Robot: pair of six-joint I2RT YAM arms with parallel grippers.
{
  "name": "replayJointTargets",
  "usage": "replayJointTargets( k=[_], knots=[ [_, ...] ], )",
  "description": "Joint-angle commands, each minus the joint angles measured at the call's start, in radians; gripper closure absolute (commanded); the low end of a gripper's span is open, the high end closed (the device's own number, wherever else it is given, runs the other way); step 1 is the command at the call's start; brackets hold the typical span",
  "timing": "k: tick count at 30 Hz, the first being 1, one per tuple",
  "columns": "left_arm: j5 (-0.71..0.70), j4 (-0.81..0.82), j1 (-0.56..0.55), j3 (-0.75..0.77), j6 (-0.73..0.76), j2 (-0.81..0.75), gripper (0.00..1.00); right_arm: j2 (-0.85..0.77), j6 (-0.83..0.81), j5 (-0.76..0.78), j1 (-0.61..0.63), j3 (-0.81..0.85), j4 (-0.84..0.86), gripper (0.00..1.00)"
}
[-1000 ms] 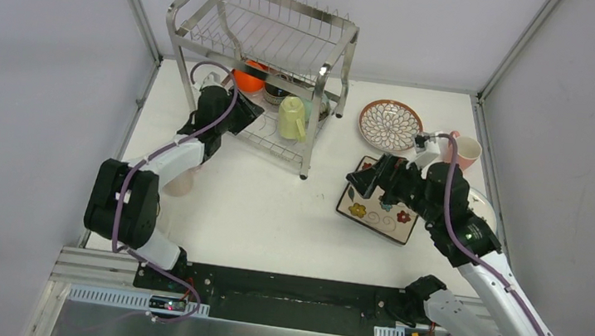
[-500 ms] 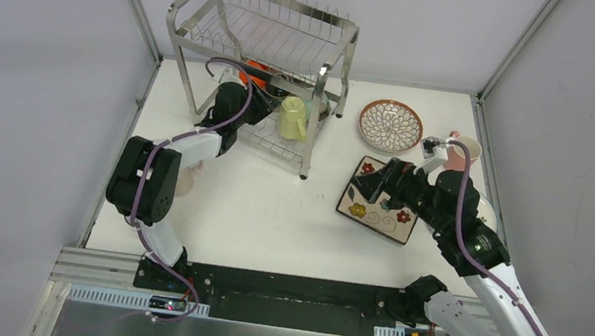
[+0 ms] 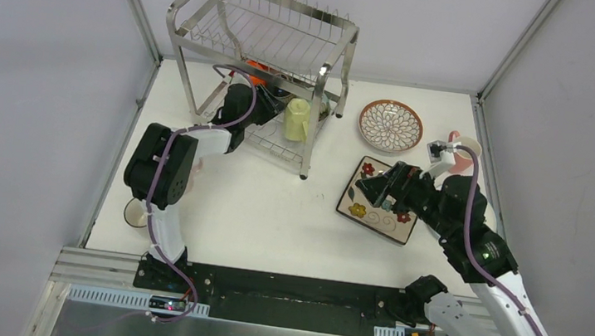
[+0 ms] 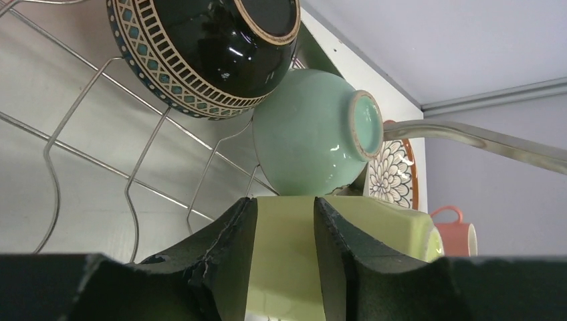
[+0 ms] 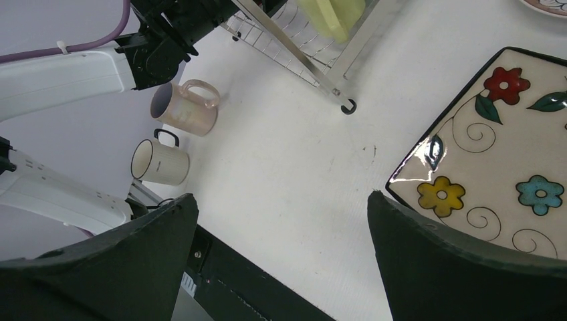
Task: Load the mixed dishes into the dish rack
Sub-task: Adjust the cup in the dish rack.
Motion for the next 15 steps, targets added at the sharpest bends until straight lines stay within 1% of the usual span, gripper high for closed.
replayJointTargets(
  k=[1,7,10,15],
  knots=[
    [0.090,0.016,-0.028,0.043,0.041,0.026,0.62,-0.010,-0.018,0.029,0.004,0.060,-0.008,0.00],
    [0.126,0.026,-0.034,0.040,0.050,0.040,0.63,0.004,-0.014,0.021,0.002,0.059,-0.005,0.00],
    [0.124,0.016,-0.033,0.039,0.080,0.027,0.63,0.002,-0.017,0.009,0.002,0.057,-0.004,0.00],
    [0.078,-0.043,-0.033,0.044,0.163,-0.019,0.56,-0.011,-0.024,0.020,0.003,0.062,-0.015,0.00]
  ],
)
